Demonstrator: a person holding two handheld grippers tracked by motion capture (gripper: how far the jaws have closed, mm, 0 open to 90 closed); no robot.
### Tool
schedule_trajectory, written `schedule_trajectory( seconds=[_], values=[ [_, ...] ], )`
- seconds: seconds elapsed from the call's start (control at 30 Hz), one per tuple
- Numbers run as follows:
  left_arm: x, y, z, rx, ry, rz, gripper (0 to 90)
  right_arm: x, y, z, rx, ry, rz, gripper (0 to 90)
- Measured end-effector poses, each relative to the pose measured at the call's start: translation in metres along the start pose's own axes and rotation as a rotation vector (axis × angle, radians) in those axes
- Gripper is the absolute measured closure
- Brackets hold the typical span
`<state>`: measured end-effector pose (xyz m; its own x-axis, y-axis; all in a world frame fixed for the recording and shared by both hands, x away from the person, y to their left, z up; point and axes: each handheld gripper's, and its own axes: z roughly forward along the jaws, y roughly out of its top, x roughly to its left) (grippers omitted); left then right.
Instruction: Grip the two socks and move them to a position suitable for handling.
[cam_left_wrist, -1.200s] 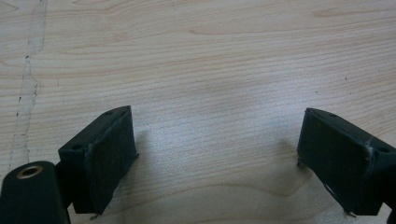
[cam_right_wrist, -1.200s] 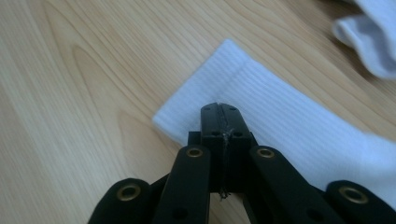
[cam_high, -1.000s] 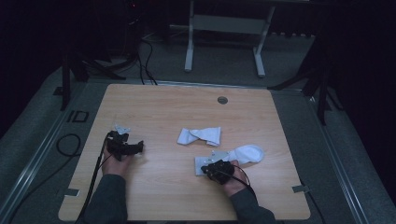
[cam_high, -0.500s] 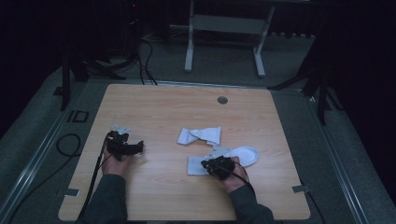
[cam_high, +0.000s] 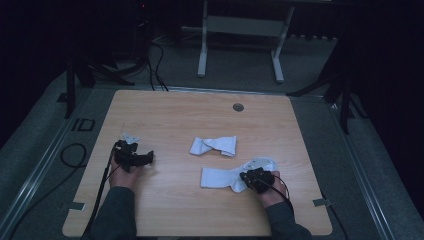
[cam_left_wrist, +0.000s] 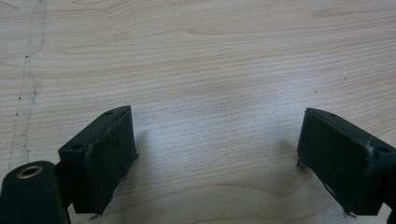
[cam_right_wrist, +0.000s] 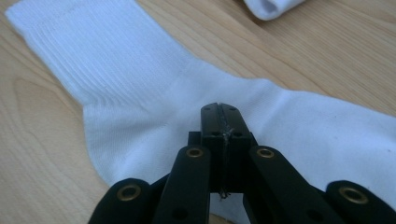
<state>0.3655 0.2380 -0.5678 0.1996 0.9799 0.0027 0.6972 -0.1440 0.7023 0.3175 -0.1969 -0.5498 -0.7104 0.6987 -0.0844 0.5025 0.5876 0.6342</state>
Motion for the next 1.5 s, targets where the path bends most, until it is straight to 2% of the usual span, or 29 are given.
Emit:
schedule_trajectory(
  seconds=[0.23,0.53,0.77,1.0,1.1,1.23,1.37,1.5],
  values=[
    [0.0,0.0,0.0,0.0,0.0,-0.001,11.4,0.016,0.012,0.008,-0.001,0.019,-0.021,89.6],
    [0.0,0.0,0.0,0.0,0.0,-0.001,11.4,0.048,0.031,0.024,-0.03,0.052,-0.015,89.6],
    [0.0,-0.001,-0.001,-0.001,-0.005,0.006,11.5,0.059,0.041,0.033,-0.05,0.049,-0.005,89.5],
    [0.0,-0.002,-0.003,-0.004,-0.015,0.017,14.0,0.068,0.049,0.038,-0.046,0.079,-0.039,88.3],
    [-0.001,-0.003,-0.004,-0.004,-0.018,0.019,16.2,0.071,0.052,0.04,-0.045,0.086,-0.055,83.6],
    [-0.002,-0.002,-0.006,-0.003,-0.028,0.027,24.2,0.068,0.053,0.035,-0.065,0.087,-0.052,79.7],
    [-0.002,-0.002,-0.008,0.0,-0.032,0.029,33.7,0.055,0.052,0.024,-0.094,0.079,-0.016,77.7],
    [-0.003,-0.001,-0.011,0.006,-0.033,0.033,43.3,0.037,0.051,0.011,-0.112,0.045,0.013,76.2]
  ],
)
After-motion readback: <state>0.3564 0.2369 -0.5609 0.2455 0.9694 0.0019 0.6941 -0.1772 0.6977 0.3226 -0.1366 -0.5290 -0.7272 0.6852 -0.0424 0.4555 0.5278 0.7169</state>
